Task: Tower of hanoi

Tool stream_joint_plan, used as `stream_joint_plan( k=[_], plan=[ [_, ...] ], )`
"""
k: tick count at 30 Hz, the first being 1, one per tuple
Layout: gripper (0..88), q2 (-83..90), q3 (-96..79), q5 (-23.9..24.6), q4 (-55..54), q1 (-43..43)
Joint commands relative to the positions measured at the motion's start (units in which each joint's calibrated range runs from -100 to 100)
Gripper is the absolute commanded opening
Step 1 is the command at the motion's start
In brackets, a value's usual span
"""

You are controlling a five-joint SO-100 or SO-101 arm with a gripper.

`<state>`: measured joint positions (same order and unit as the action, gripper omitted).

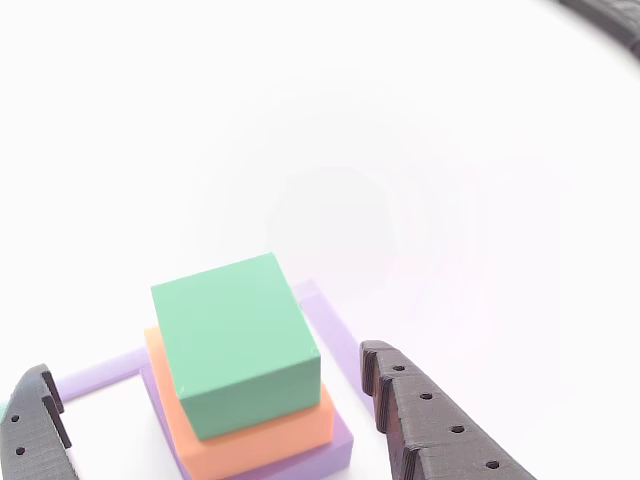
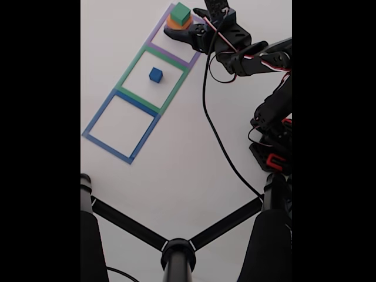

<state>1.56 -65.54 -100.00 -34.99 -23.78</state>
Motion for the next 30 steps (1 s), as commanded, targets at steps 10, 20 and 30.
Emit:
stream_joint_plan(
  k=[10, 20, 30],
  plan=[
    [34.2, -3.57, 6.97, 0.00, -2.93, 0.79],
    [24.9, -3.57, 7.06, 0.00, -2.60, 1.63],
    [16.5, -3.57, 6.61, 0.00, -2.52, 2.62]
  ],
)
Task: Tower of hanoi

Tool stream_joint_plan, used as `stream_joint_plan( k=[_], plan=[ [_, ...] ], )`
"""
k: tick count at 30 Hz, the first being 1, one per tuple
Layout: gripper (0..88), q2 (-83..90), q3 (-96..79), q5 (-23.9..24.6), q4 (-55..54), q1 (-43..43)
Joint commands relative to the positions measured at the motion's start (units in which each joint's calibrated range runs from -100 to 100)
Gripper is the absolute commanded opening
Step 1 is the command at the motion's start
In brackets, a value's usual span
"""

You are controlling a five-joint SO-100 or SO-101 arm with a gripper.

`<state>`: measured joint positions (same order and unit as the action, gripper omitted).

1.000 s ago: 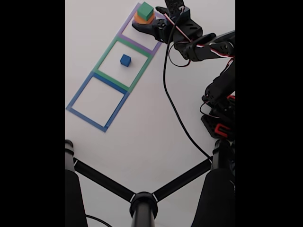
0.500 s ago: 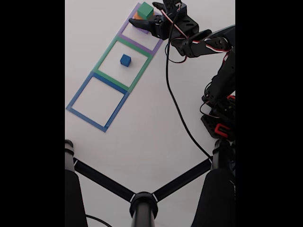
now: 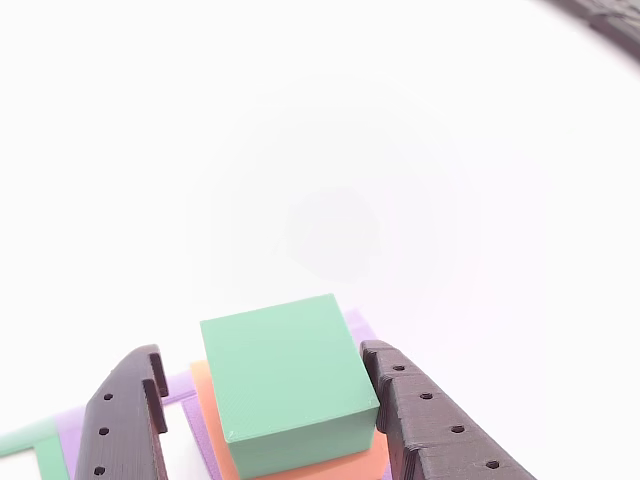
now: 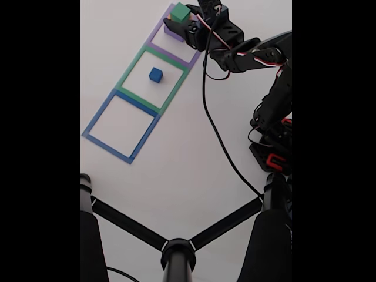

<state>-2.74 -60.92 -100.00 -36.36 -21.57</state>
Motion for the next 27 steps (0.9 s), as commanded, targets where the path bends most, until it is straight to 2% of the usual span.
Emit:
stream_joint_plan(
  k=[1, 4, 11, 18, 22, 24, 27],
  plan=[
    [15.7, 0.74, 1.90, 0.00, -1.16, 0.49],
    [14.9, 0.74, 1.54, 0.00, -1.08, 0.57],
    [6.5, 1.06, 1.36, 0.00, -1.08, 1.25],
    [5.2, 5.31, 1.54, 0.00, 4.18, 2.17],
    [4.9, 15.24, 2.54, 0.00, 17.62, 2.85],
    [4.7, 21.65, 4.90, 0.00, 28.63, 3.16],
    [4.4, 30.39, 13.17, 0.00, 51.13, 3.16]
  ],
)
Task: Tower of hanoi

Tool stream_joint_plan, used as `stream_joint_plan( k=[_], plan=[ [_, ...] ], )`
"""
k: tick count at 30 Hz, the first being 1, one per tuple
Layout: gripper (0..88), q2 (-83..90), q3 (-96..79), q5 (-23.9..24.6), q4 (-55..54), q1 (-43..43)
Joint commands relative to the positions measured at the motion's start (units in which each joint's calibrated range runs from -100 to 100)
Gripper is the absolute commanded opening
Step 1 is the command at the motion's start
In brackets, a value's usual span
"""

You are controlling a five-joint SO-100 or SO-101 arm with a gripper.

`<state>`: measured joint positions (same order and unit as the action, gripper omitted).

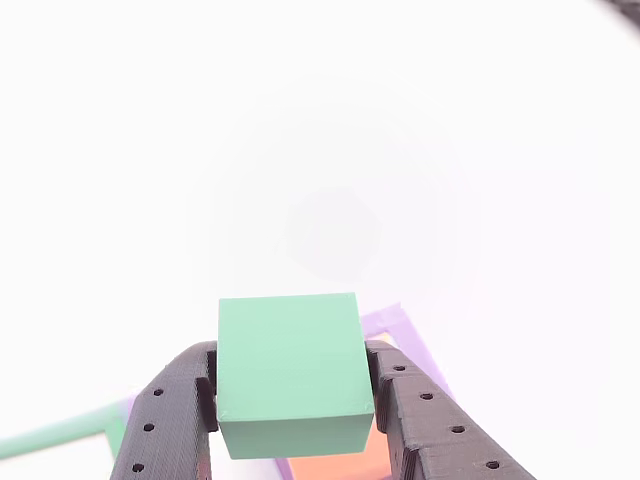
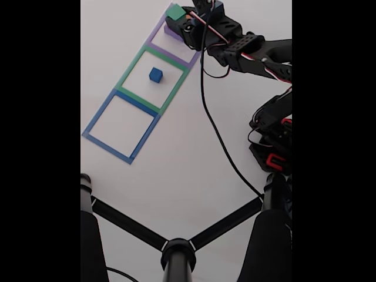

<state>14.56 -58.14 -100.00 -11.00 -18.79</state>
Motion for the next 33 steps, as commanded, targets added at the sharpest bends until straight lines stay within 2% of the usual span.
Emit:
stream_joint_plan(
  k=[1, 5, 9, 12, 21, 33],
  plan=[
    [4.0, 15.24, 14.84, 0.00, 35.07, 0.30],
    [3.8, 19.57, 30.74, 0.00, 60.97, 1.14],
    [3.5, 21.57, 42.01, 0.00, 75.62, 3.96],
    [2.9, 23.02, 47.82, 0.00, 82.42, 6.09],
    [2.4, 29.19, 51.28, 0.00, 89.63, 13.72],
    [2.6, 33.43, 45.01, 0.00, 86.71, 27.29]
  ],
)
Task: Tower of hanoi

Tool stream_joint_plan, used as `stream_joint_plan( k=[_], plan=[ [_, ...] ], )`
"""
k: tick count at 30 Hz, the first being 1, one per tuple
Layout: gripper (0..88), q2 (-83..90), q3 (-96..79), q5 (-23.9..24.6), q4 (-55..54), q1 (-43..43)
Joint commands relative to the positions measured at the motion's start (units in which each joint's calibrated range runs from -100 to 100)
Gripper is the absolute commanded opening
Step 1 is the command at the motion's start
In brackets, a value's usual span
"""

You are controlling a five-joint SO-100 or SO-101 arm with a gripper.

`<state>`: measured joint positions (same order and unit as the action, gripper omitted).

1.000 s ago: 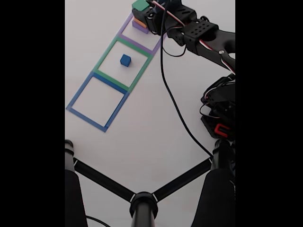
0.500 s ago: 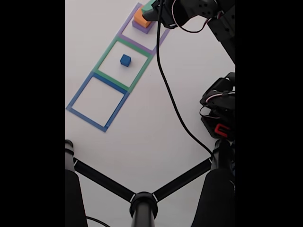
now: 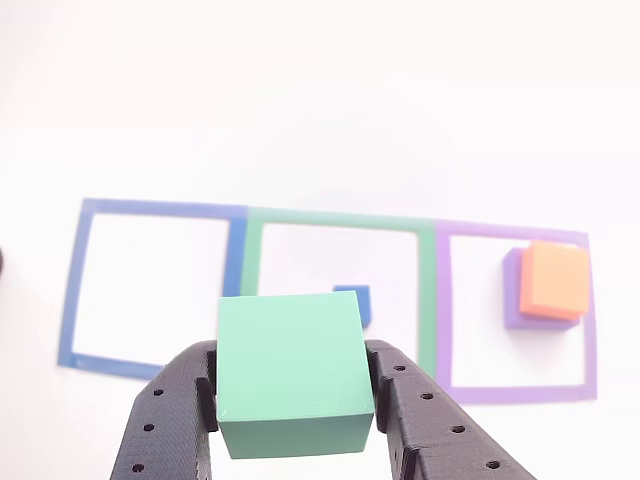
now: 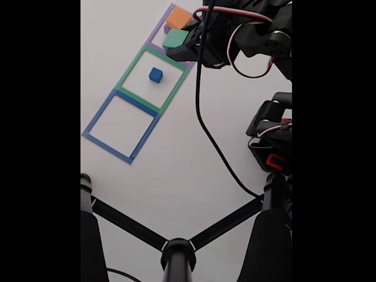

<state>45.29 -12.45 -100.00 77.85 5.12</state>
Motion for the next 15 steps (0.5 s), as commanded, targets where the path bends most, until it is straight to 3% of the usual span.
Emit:
stream_joint_plan(
  k=[1, 7, 15],
  plan=[
    [2.6, 3.10, -1.68, 0.00, -2.78, 4.53],
    [2.7, 6.71, -15.95, 0.00, -14.43, 9.94],
    [2.9, 6.55, -48.03, 0.00, -50.37, 13.75]
  ],
)
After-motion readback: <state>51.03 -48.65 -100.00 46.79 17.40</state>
